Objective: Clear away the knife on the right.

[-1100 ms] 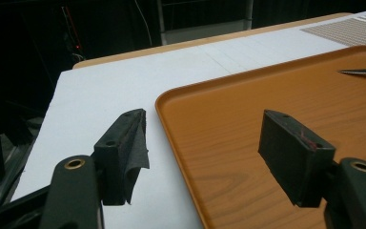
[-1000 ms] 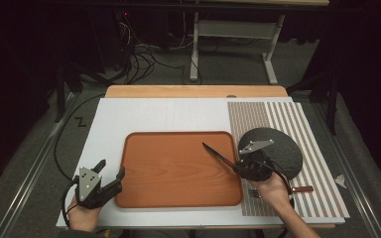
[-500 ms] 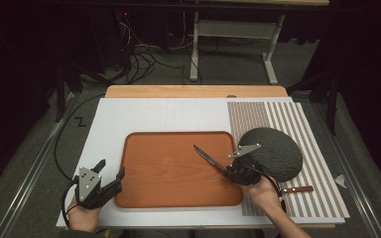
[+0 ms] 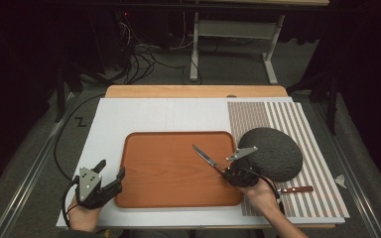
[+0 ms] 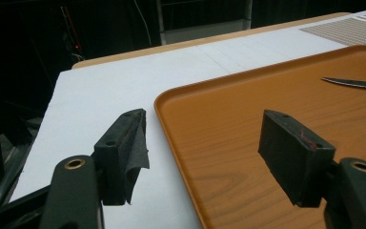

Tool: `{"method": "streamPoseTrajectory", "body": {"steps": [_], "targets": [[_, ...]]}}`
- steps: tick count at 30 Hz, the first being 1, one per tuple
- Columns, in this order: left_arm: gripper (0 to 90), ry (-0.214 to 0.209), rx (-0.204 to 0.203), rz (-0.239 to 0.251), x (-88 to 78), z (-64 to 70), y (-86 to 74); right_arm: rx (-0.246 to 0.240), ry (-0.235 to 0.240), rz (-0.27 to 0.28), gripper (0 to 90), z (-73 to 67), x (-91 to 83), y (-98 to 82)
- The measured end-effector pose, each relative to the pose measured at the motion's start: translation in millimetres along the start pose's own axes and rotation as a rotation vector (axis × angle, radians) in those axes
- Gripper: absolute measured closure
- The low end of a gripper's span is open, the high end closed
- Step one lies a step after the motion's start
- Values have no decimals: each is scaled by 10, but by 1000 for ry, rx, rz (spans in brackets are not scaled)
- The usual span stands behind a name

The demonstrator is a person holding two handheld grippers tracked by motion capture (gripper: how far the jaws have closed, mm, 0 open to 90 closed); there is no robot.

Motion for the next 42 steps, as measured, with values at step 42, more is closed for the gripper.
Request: {"method": "streamPoseTrajectory", "body": {"steps": [42], "targets": [[333, 4, -1, 3, -21, -3, 5, 17, -50, 49, 695, 129, -45, -84]]}}
Point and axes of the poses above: each handheld gripper's, and its own axes: x roughly forward along the jaws, y roughly out of its top, z roughly to its right, the point moved 7 cm from there along x, roughly forward along the jaws, and after that the axes turned 12 degrees about z, right-handed, at the moved point
